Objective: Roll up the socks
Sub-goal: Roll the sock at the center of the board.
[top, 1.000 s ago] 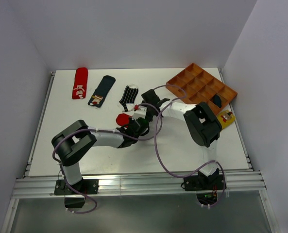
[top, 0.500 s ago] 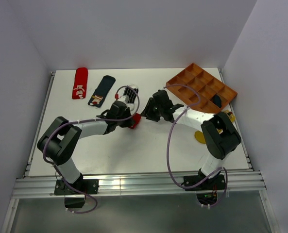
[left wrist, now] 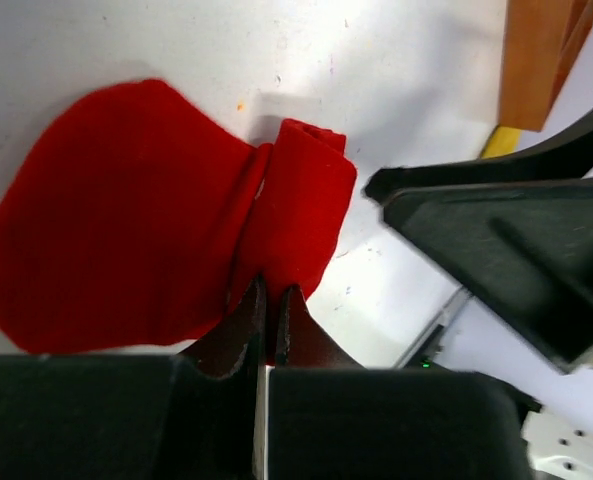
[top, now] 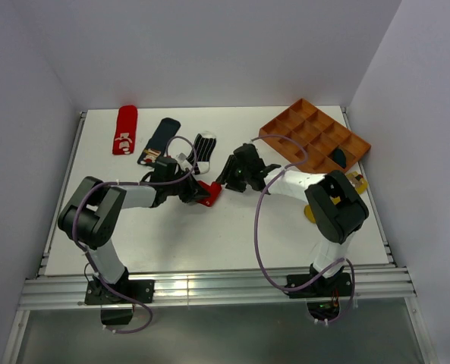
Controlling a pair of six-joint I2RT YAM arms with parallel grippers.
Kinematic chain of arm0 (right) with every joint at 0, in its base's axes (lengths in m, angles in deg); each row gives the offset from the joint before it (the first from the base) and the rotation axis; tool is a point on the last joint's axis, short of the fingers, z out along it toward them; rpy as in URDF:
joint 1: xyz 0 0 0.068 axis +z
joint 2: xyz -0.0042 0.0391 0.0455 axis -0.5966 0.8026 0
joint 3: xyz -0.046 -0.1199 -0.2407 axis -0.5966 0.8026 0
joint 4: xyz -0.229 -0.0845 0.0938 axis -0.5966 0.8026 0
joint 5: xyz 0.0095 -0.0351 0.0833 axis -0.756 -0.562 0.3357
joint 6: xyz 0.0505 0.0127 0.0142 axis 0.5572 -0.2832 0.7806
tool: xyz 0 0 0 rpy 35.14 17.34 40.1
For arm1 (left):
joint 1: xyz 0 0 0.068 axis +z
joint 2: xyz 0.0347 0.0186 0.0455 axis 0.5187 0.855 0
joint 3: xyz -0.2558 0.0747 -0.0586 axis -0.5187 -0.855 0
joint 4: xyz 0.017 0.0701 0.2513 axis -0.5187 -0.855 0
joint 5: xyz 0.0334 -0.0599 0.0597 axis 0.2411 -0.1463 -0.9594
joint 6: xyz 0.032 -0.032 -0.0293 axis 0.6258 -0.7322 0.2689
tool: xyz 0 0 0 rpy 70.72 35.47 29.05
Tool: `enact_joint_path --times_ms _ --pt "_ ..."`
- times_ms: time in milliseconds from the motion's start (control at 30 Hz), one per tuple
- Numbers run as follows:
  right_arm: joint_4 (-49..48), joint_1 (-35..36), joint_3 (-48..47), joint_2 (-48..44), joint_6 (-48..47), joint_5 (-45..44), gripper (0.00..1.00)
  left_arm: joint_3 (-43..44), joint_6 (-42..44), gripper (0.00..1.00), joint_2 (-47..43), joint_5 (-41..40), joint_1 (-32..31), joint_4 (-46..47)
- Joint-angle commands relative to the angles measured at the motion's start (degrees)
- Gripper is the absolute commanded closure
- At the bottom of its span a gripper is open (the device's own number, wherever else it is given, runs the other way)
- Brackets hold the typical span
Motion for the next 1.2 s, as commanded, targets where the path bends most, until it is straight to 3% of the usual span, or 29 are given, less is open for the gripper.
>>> enact_joint_path --times_ms 0,600,700,833,933,1033,1167 --pt "1.3 1.3 -2.7 1.4 1.1 -2.5 0.46 -0.8 -4.4 0.99 1.9 4.5 0.6 3.4" --pt "4.2 3.6 -7.2 8.7 1.6 -3.9 0.46 -4.5 -12.6 0.99 6.6 8.9 4.0 13.7" --pt "5.7 3.8 -7.8 9.5 1.4 -4.2 0.50 -5.1 -13.7 0.99 7.3 9.2 4.3 14.6" --pt "7.7 4.0 -8.5 10.8 1.1 -4.7 0.66 -5.3 -13.2 0.99 6.9 8.9 4.6 14.8" --pt "11.1 4.0 -9.7 11.4 0.2 -5.7 0.87 -5.1 -9.8 0.95 4.5 6.2 4.5 11.3" --pt "15.1 3.9 -12.2 12.3 -1.2 -6.1 1.00 -4.7 -5.1 0.80 -0.3 0.3 4.0 5.5" --pt "18.0 4.0 -14.6 13.0 -2.0 -6.1 1.00 -4.1 3.4 0.55 -8.0 -12.4 -0.1 -3.1"
